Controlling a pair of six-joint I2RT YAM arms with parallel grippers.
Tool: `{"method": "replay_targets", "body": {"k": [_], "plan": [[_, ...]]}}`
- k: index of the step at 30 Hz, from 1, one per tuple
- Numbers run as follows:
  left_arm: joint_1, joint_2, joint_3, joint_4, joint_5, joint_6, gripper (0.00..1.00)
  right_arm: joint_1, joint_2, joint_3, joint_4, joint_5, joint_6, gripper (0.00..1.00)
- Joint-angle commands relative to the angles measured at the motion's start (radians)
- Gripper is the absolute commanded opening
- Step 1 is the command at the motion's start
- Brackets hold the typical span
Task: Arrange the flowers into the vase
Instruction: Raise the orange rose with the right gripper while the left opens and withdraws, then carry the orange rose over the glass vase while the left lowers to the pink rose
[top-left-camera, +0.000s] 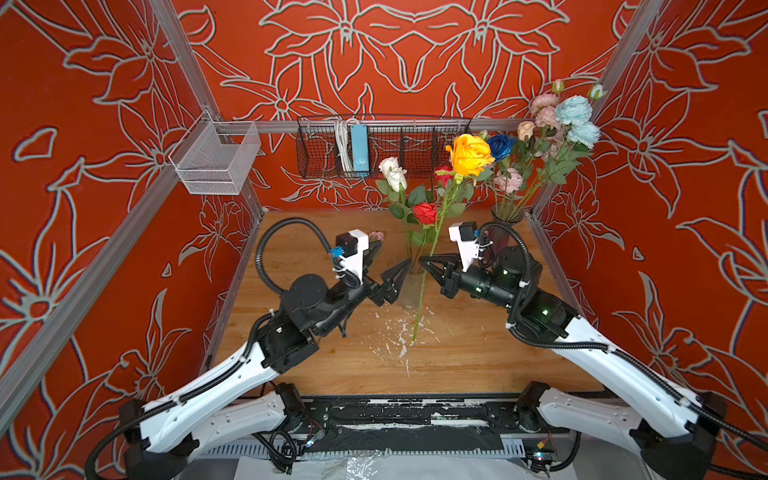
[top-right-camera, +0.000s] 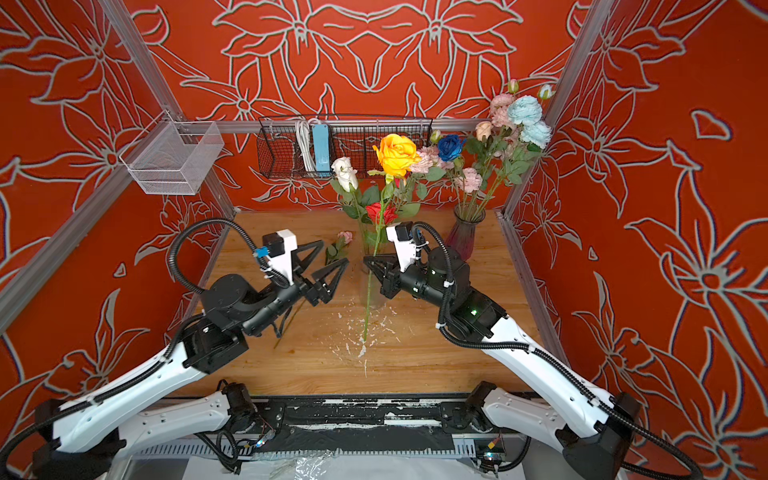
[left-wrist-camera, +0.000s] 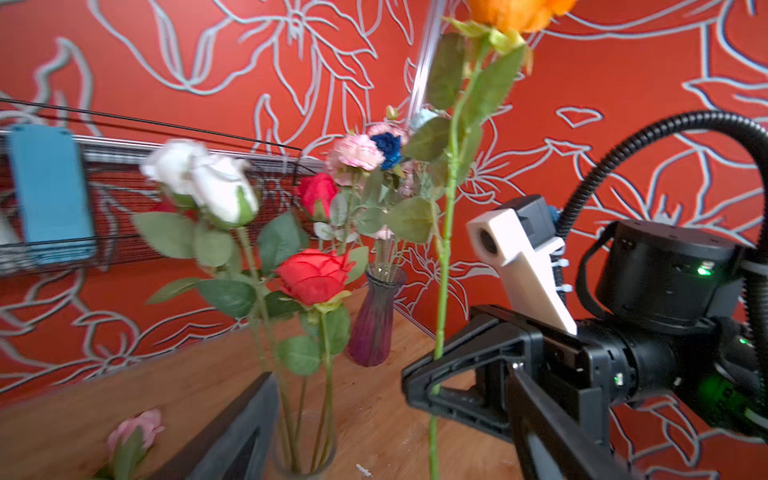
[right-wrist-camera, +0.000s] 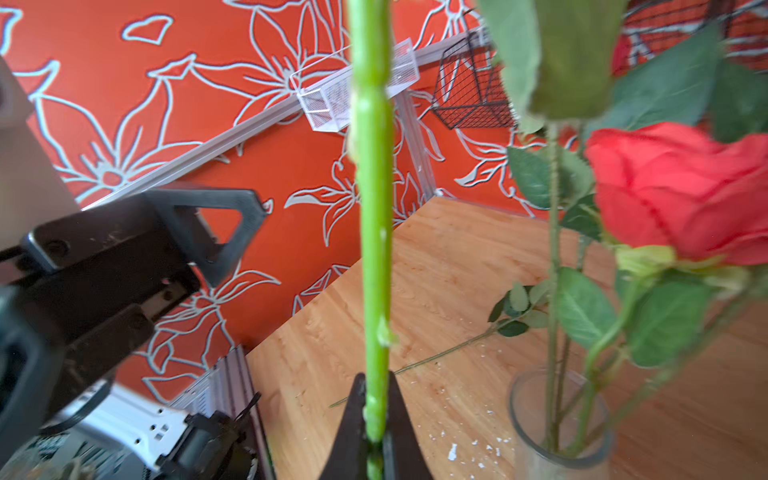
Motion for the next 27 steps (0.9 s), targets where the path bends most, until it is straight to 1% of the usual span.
{"method": "replay_targets", "body": {"k": [1,2,3,4,5,6,8,10,12,14,21,26,27], "plan": [[-0.002,-0.069,-0.080,-0.127,-0.354,-0.090,0.87,0.000,-0.003,0.014,-0.022,0.099,-0.058,0.00],[0.001,-0.086,-0.098,-0.200,-0.459,-0.157,0.87,-0.001,0.003,0.024,-0.021,0.115,-0.066,0.00],[0.006,-0.096,-0.106,-0.287,-0.538,-0.237,0.87,0.000,0.009,0.034,-0.019,0.127,-0.071,0.00],[0.020,-0.103,-0.114,-0.402,-0.591,-0.339,0.87,-0.001,0.018,0.046,-0.017,0.140,-0.077,0.00],[0.041,-0.108,-0.129,-0.495,-0.596,-0.432,0.87,-0.001,0.030,0.061,-0.015,0.147,-0.085,0.00],[0.065,-0.110,-0.152,-0.552,-0.575,-0.489,0.87,-0.001,0.040,0.075,-0.014,0.156,-0.091,0.00],[0.127,-0.109,-0.205,-0.640,-0.485,-0.621,0.87,-0.001,0.065,0.108,-0.014,0.170,-0.107,0.00],[0.181,-0.107,-0.259,-0.650,-0.389,-0.667,0.87,-0.001,0.088,0.140,-0.016,0.177,-0.121,0.00],[0.228,-0.093,-0.308,-0.609,-0.301,-0.682,0.87,-0.003,0.112,0.166,-0.018,0.186,-0.131,0.00],[0.268,-0.059,-0.324,-0.585,-0.241,-0.684,0.87,-0.003,0.130,0.184,-0.016,0.196,-0.134,0.00],[0.336,0.080,-0.242,-0.570,-0.152,-0.628,0.87,-0.011,0.148,0.202,-0.010,0.221,-0.134,0.00],[0.410,0.151,-0.170,-0.566,-0.058,-0.619,0.87,-0.038,0.165,0.254,-0.027,0.224,-0.154,0.00],[0.421,0.191,-0.151,-0.572,-0.051,-0.617,0.87,-0.045,0.166,0.263,-0.027,0.223,-0.155,0.00]]}}
